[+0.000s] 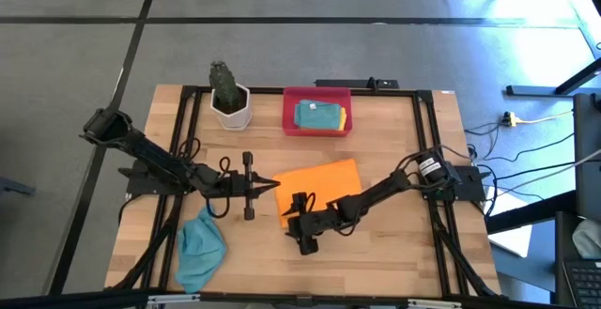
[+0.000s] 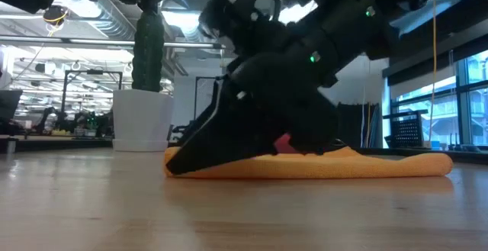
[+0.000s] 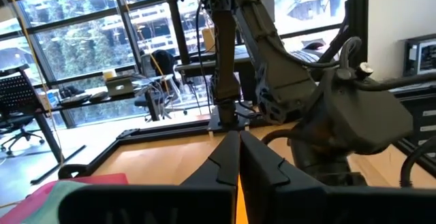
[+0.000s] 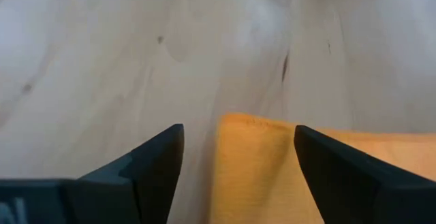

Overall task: Fold microfiber towels
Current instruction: Fold the orange microfiber cloth

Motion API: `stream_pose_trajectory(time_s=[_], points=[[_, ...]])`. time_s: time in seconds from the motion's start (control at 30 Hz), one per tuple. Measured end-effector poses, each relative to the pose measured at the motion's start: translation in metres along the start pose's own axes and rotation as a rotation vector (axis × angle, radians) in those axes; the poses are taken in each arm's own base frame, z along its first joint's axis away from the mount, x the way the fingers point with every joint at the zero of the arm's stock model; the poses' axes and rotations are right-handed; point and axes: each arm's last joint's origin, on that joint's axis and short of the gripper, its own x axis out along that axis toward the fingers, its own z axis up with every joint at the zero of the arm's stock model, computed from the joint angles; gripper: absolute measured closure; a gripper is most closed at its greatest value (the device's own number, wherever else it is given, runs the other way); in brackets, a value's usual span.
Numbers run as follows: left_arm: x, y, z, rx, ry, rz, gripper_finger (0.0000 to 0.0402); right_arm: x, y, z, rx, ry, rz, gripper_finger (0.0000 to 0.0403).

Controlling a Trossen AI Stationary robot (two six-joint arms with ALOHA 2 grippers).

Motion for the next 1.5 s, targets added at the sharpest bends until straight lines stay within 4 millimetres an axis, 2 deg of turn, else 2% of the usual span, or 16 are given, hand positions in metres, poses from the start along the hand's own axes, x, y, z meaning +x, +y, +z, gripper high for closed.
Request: stream_pose_trajectory(time_s=[0.17,0.57,0.83,1.0,1.27,1.5], points=[[0.0,0.0,0.0,0.002,0.003,0.0,0.0392,0.002,-0.005,-0.004,0.016,0.032,-0.009,0.015],[0.003,0.007,-0.002,0.008,0.009,0.03,0.0382,0.004,-0.009,-0.008,0.046,0.058,0.029,0.0282],[0.003,0.007,-0.002,0.011,0.009,0.03,0.0393,0.004,-0.009,-0.009,0.047,0.06,0.029,0.0336],[0.003,0.007,-0.003,0.021,0.018,0.03,0.039,0.002,-0.01,-0.008,0.046,0.06,0.038,0.0391],[0.003,0.004,-0.012,0.131,0.099,-0.021,0.0365,-0.015,-0.014,0.003,0.052,0.064,0.078,0.0397],[0.002,0.002,-0.021,0.201,0.161,-0.129,0.0321,-0.048,-0.018,0.011,0.089,0.014,0.02,0.0399]])
